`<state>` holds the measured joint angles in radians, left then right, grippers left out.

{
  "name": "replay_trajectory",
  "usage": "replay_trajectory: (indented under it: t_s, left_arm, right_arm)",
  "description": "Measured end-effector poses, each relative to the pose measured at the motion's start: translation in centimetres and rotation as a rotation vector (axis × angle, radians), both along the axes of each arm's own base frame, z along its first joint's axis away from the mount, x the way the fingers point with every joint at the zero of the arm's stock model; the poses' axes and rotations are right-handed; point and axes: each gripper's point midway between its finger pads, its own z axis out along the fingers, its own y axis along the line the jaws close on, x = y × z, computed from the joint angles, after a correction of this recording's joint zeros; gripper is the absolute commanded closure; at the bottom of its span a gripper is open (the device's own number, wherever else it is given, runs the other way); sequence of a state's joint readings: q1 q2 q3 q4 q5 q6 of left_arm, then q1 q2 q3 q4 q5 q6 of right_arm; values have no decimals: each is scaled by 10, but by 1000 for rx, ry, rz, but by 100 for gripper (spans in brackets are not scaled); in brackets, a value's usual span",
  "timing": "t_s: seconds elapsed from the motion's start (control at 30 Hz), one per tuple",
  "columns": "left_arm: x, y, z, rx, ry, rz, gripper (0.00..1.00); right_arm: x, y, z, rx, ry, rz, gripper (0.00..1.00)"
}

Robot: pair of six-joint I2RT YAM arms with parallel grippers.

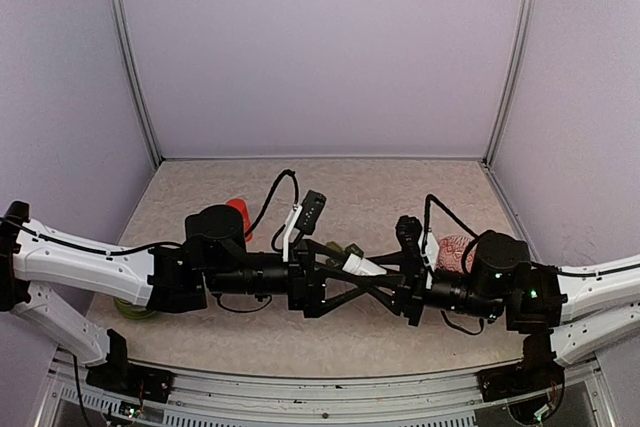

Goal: Sort the pills into containers
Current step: Pass from the right arm to the left

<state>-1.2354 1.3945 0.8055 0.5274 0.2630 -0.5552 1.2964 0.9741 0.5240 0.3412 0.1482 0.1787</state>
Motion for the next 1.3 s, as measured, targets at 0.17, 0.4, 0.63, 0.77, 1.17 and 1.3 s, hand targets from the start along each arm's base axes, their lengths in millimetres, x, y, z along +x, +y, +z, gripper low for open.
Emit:
replay_trajectory:
  t_s: [0.17,0.4,0.63,0.77,1.17,1.3]
  left_arm:
    - [7,2,-7,15,16,35,1]
    - [13,4,-16,49,19,73,1]
    - [11,4,-2,2,-9,62,3]
    - [7,4,3,-18,-15,37,13]
    - [15,2,-14,14,46,5,41]
    - [11,-2,-22,34,68,-23,53]
  right_arm:
    - [4,7,-9,-35,-1,-11,100]
    - [-1,23,-27,-87,20,39,100]
    - [-5,28,-46,-142,42,68,100]
    - [-7,23,-43,-135,29,68,100]
    - [-14,-8,-8,-34,-80,72,100]
    - [-14,-9,-11,-43,-89,70,100]
